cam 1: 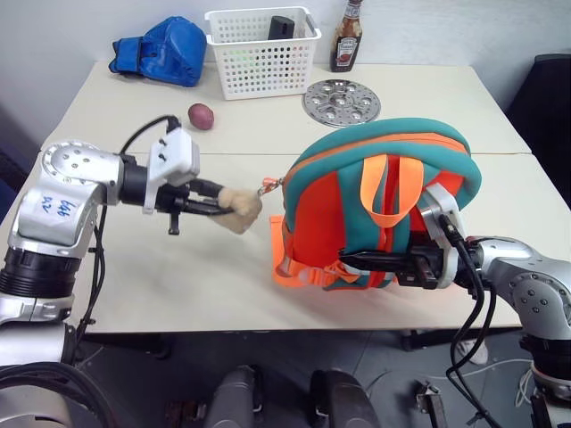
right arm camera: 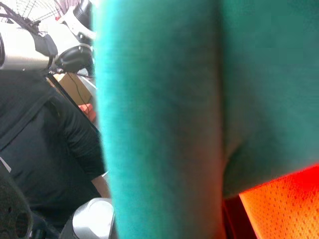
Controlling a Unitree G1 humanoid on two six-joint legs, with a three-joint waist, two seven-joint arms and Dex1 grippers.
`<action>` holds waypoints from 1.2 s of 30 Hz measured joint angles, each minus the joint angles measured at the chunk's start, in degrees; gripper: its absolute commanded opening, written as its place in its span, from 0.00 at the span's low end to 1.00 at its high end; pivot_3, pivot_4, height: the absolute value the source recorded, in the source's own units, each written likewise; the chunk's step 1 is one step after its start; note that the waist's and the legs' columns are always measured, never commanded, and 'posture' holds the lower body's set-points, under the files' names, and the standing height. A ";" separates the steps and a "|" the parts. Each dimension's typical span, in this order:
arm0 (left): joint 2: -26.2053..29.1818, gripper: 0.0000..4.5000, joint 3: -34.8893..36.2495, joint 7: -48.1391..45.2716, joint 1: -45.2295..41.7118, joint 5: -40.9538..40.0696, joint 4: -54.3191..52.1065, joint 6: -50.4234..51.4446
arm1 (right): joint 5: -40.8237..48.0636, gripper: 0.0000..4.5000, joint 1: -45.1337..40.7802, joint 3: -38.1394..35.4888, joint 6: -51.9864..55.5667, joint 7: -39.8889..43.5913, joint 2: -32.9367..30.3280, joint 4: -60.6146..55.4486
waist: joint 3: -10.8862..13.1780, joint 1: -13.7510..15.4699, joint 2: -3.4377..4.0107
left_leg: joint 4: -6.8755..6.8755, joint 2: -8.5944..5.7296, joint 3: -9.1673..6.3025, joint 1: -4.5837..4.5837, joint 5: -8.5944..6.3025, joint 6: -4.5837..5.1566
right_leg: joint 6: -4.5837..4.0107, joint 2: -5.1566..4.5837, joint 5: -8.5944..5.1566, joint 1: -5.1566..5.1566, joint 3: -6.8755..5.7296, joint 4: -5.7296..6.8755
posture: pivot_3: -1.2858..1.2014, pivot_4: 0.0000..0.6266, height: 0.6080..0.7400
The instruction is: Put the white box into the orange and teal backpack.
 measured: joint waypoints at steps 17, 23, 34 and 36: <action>-14.53 0.24 -5.76 10.89 5.58 10.29 3.10 -5.79 | -1.34 0.21 2.28 -1.97 -1.23 -7.15 0.87 -1.88 | -0.02 0.63 0.02 | 0.11 -0.01 -0.03 0.00 -0.07 0.23 | 0.00 -0.10 0.00 0.10 -0.01 -0.07 | 0.52 0.24 1.00; -8.25 0.67 2.18 6.93 12.20 2.16 -1.10 2.18 | -0.85 0.67 12.43 -13.77 -0.59 -7.21 -5.46 -1.37 | -0.02 0.22 0.03 | -0.04 -0.01 -0.05 0.01 -0.12 0.09 | 0.01 -0.09 0.00 0.08 -0.07 -0.12 | 0.52 0.24 1.00; 3.24 0.99 23.54 4.29 24.08 -14.73 -11.35 17.94 | -3.91 1.00 27.96 -37.76 -1.99 11.60 -21.22 12.35 | 0.01 0.17 0.05 | -0.56 -0.03 0.01 0.13 -0.14 0.19 | -0.05 -0.08 0.00 0.28 -0.03 -0.85 | 0.52 0.24 1.00; 4.99 0.99 28.16 3.45 26.24 -18.53 -13.66 20.76 | -5.21 1.00 26.87 -38.52 -3.04 14.17 -23.55 16.74 | 0.01 0.13 0.06 | -0.64 -0.04 0.03 0.15 -0.08 0.08 | -0.05 -0.08 0.00 0.26 0.00 -0.88 | 0.52 0.24 1.00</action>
